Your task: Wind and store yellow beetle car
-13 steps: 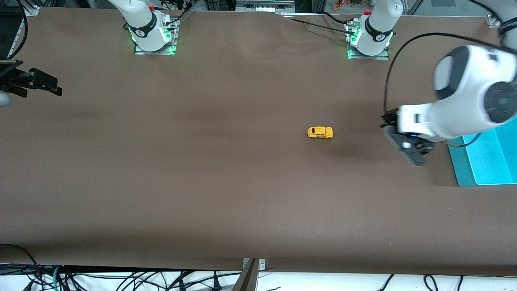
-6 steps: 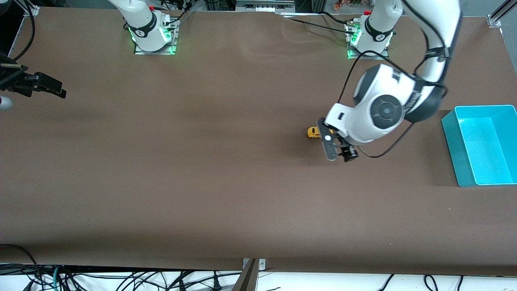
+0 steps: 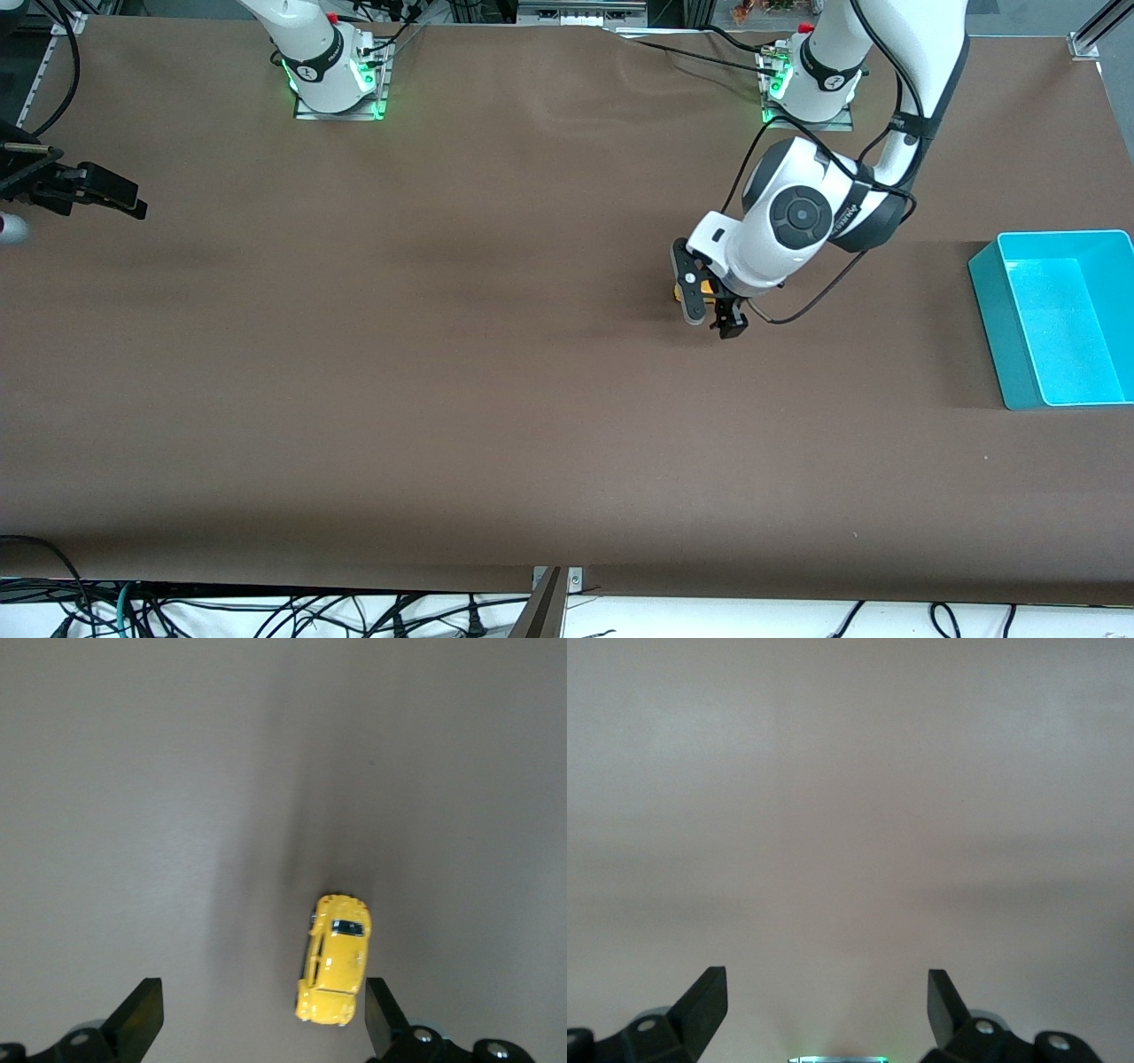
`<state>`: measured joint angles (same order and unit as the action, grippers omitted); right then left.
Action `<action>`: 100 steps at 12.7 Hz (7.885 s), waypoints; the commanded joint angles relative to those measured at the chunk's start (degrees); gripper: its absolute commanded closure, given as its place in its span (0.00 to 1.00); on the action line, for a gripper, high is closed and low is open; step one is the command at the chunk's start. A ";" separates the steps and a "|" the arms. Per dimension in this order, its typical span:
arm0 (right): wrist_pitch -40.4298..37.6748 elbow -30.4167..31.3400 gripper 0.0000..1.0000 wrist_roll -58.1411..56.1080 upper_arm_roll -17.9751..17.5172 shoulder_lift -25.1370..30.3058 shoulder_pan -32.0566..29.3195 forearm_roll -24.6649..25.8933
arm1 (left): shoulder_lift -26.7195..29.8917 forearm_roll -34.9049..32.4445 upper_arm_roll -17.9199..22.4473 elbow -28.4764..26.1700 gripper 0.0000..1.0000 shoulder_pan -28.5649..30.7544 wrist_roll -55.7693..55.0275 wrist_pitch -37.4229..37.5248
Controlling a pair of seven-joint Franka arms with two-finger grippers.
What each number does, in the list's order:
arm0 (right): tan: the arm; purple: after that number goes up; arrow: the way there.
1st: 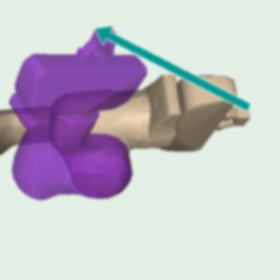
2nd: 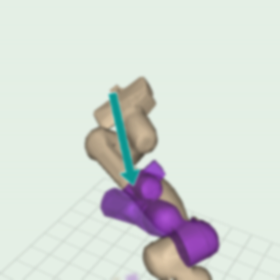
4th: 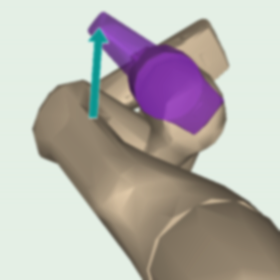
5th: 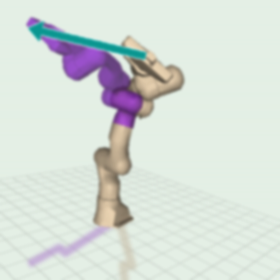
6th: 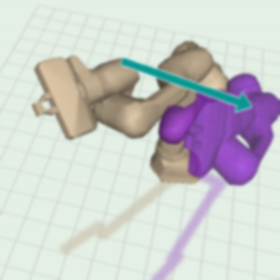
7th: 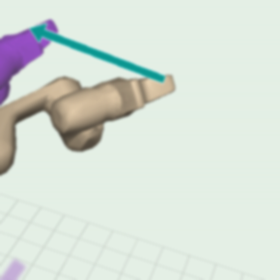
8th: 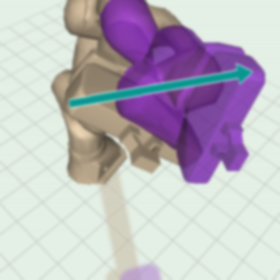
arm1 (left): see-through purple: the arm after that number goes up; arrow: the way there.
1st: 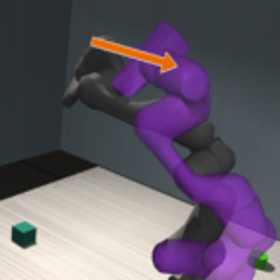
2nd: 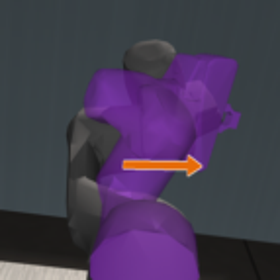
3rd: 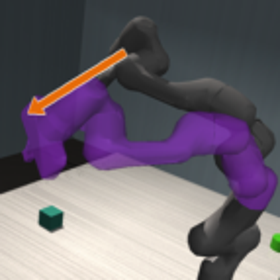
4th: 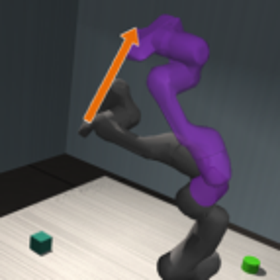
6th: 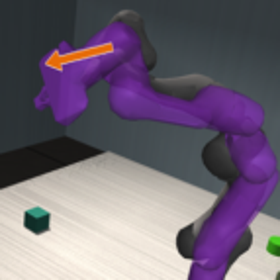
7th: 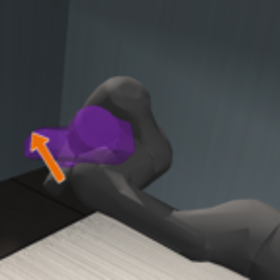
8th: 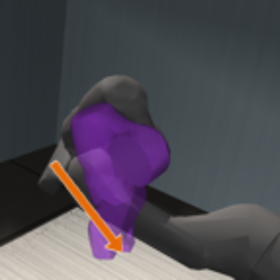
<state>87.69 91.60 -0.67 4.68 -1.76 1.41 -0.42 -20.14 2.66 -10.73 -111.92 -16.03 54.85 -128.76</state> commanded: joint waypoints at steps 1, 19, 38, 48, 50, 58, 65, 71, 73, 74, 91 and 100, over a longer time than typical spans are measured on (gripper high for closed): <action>0.81 0.78 0.00 0.76 -0.29 0.62 -0.45 -0.72 | 1.69 -2.56 -2.26 -4.43 0.00 1.00 0.61 -3.06; 3.28 0.86 0.00 -0.20 -0.29 0.53 -0.45 -0.98 | -2.71 -17.24 -2.45 -15.16 0.00 0.73 -9.76 -18.54; 4.33 0.86 0.00 0.59 -0.73 0.53 -0.18 -0.98 | 10.64 -15.23 -2.71 -14.55 0.86 12.05 -4.00 -6.78; 3.36 0.95 0.00 0.59 -0.82 0.88 -0.18 -0.98 | 11.09 -5.03 9.58 -7.18 0.86 36.39 45.49 -0.18; 3.71 0.87 0.00 0.59 -0.82 0.62 -0.18 -0.98 | 9.95 -5.20 10.38 -4.55 0.86 42.10 50.42 -0.18; 3.54 0.86 0.00 0.76 -0.73 0.44 -0.01 -0.98 | -6.83 -4.41 10.21 6.18 0.86 52.77 62.65 -2.71; 4.15 1.04 0.00 0.59 -0.73 0.35 -0.09 -0.98 | -14.04 -4.33 10.21 6.28 0.82 52.77 65.12 -11.77; 4.33 0.95 0.00 0.59 -0.73 0.35 -0.09 -1.07 | -15.02 -2.30 10.21 6.37 0.00 52.68 65.30 -13.19; 4.33 0.95 0.00 0.59 -0.73 0.35 -0.09 -1.07 | -12.40 -2.30 10.21 6.37 0.00 52.50 65.04 -12.31; 4.33 0.95 0.00 0.59 -0.64 0.44 -0.09 -1.07 | -10.64 -2.30 10.21 6.37 0.00 52.24 64.77 -10.74; 4.42 0.86 0.00 -0.02 -0.73 0.35 -0.09 -0.98 | 10.72 0.33 9.51 17.35 0.00 31.51 -13.99 19.50; 4.86 0.86 0.00 -0.29 -0.64 -0.17 -0.09 -0.98 | 13.02 4.02 8.98 20.43 0.00 25.17 -49.05 38.56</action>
<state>92.02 92.18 -0.61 4.22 -2.26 1.61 -0.80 -7.73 5.24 -2.34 -91.93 9.90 7.57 -93.66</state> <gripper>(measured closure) 0.000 0.000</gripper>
